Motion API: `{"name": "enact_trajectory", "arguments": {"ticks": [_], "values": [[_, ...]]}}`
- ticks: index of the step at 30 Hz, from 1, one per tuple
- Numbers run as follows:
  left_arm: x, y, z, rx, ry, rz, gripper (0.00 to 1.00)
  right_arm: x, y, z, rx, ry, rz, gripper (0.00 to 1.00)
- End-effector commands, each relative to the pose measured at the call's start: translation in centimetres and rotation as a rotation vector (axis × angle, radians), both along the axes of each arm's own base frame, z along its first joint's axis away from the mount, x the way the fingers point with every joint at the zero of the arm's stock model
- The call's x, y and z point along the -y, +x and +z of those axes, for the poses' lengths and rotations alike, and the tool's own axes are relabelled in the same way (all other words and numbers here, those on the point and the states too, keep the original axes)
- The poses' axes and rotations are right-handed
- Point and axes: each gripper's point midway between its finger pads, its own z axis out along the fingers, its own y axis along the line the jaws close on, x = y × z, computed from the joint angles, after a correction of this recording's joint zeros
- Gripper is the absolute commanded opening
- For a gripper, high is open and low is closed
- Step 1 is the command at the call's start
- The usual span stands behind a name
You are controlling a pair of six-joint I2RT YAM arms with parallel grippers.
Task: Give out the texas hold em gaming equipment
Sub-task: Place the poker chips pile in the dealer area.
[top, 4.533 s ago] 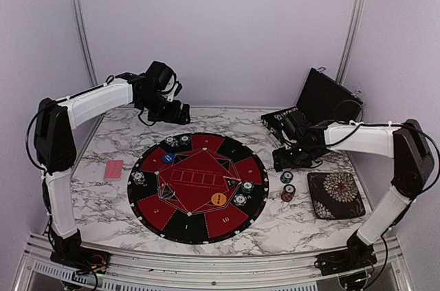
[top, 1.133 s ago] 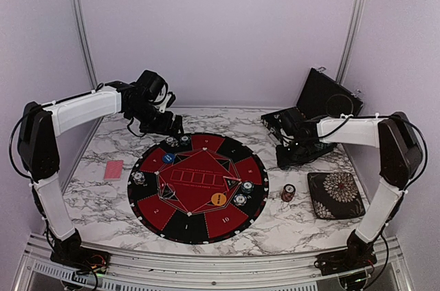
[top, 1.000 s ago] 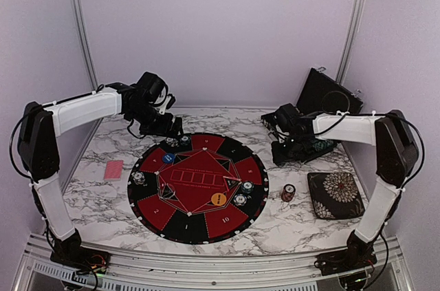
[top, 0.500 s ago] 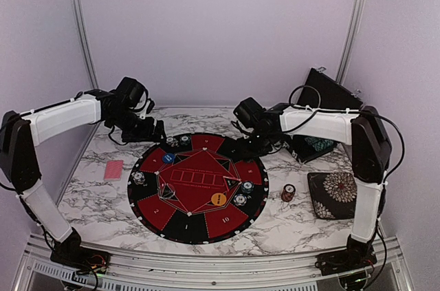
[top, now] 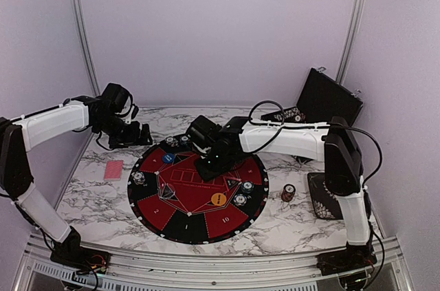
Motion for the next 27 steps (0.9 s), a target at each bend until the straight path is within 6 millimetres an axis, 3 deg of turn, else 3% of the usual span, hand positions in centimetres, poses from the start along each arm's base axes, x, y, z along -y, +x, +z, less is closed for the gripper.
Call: {"name": "enact_trajectory", "arguments": {"ticks": [1,7,13,19,27], "values": [[-0.5,-0.1,0.8,0.023,-0.030,0.011,0.99,-3.2,-2.7,0.2,-0.016,0.019,0.059,0.28],[-1.3,-0.1,0.6,0.017,-0.030,0.026,0.99,-6.2,-6.5,-1.6,-0.041,-0.004,0.154,0.28],[-1.4,-0.2,0.6,0.017,-0.032,0.029,0.99,-8.1,-9.1,-2.9,-0.047,-0.016,0.222,0.28],[-1.5,-0.6,0.0,0.003,-0.030,0.030,0.99,-8.9,-11.2,-4.4,-0.055,-0.039,0.270,0.28],[-1.4,-1.0,-0.4,-0.009,-0.034,0.017,0.99,-8.6,-11.7,-5.0,-0.061,-0.051,0.273,0.37]]}}
